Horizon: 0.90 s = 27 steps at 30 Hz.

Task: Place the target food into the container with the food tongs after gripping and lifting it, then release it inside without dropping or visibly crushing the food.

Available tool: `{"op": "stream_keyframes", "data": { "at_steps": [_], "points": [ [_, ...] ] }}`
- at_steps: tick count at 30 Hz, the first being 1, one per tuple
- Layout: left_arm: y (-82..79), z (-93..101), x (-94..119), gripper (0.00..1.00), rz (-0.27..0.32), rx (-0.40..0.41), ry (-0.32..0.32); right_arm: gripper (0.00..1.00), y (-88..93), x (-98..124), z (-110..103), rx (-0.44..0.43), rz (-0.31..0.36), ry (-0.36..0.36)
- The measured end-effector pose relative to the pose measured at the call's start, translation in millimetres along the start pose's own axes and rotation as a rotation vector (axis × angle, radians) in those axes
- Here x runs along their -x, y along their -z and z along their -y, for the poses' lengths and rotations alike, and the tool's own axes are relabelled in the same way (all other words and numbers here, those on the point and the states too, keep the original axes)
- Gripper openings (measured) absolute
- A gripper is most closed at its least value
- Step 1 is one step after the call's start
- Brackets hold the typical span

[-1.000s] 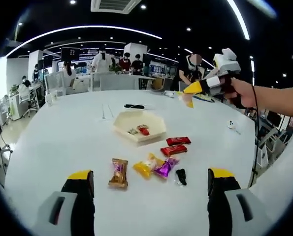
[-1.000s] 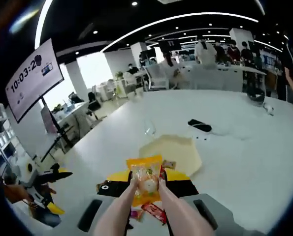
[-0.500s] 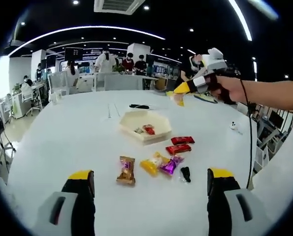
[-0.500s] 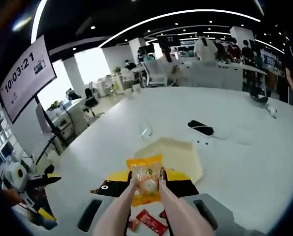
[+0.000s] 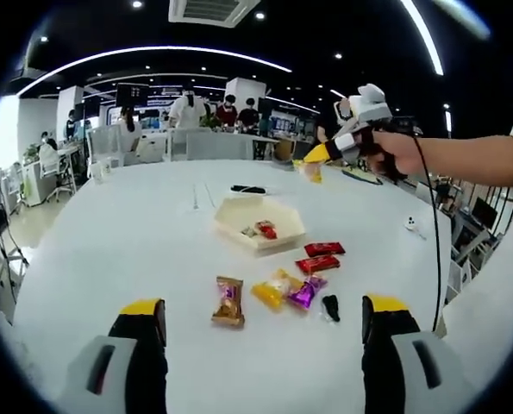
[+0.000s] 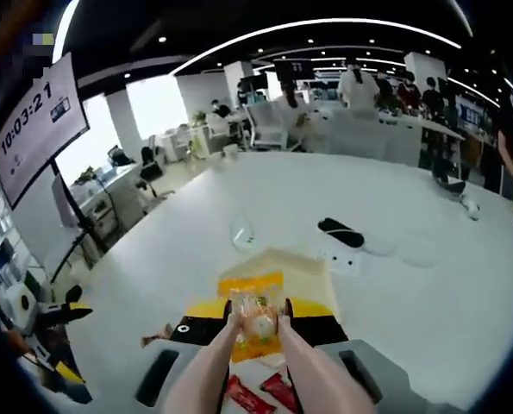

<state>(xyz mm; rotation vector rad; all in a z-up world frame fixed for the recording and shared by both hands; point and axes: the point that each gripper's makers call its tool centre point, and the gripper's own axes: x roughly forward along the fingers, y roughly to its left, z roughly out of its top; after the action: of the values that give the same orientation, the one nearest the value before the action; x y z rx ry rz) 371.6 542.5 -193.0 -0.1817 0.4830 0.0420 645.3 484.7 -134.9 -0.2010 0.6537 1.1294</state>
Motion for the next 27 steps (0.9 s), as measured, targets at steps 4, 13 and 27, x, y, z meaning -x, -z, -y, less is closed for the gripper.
{"op": "stream_keyframes", "data": {
  "at_steps": [4, 13, 27],
  "points": [
    [1.6, -0.2, 0, 0.94, -0.007, -0.001, 0.003, 0.24, -5.2, -10, 4, 0.007, -0.015, 0.012],
    [7.9, -6.7, 10, 0.94, -0.023, 0.002, -0.025, 0.24, -14.4, -31, 20, -0.001, -0.048, 0.038],
    [8.7, -13.7, 22, 0.94, -0.019, 0.021, -0.068, 0.24, -28.0, -39, 19, 0.029, -0.048, 0.034]
  ]
}}
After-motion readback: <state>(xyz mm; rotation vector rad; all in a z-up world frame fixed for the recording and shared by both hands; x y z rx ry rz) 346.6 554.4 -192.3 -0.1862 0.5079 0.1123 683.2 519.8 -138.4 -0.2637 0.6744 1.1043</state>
